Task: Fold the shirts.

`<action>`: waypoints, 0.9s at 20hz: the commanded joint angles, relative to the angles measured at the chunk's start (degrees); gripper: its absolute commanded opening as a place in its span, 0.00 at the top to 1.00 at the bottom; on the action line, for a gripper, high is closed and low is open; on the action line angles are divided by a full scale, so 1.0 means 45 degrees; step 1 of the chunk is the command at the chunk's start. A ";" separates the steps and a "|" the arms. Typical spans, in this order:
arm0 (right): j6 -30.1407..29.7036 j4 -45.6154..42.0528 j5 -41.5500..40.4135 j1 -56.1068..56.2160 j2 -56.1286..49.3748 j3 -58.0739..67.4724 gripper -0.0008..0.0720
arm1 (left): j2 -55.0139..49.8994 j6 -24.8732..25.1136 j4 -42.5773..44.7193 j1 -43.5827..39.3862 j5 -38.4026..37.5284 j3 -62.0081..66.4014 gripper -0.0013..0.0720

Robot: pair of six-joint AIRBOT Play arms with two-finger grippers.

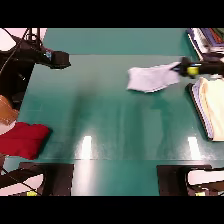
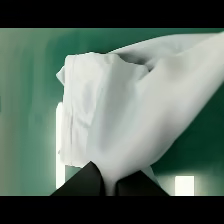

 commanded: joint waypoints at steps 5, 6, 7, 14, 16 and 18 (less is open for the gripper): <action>0.0097 -0.0408 -0.1044 -0.5387 0.1477 -0.0471 0.97 | -0.0005 -0.0126 -0.1025 -0.0165 0.0821 -0.0005 0.96; 0.0092 -0.0325 -0.1044 -0.5625 0.1477 -0.0466 0.97 | -0.0005 -0.0126 -0.1093 -0.0170 0.0899 -0.0005 0.96; 0.0073 -0.0102 -0.1117 -0.5741 0.1477 -0.0427 0.97 | -0.0005 -0.0126 -0.1117 -0.0165 0.0933 -0.0005 0.95; -0.0010 0.0039 -0.0991 -0.5513 0.1477 0.2584 0.97 | -0.0005 -0.0117 -0.1117 -0.0165 0.0952 -0.0005 0.96; 0.0000 0.0044 -0.0189 -0.5683 0.1486 0.3410 0.97 | -0.0005 -0.0112 -0.1112 -0.0170 0.0942 -0.0005 0.95; 0.0015 -0.0039 0.0952 -0.5814 0.1540 0.4002 0.97 | -0.0005 -0.0102 -0.1112 -0.0170 0.0942 -0.0005 0.95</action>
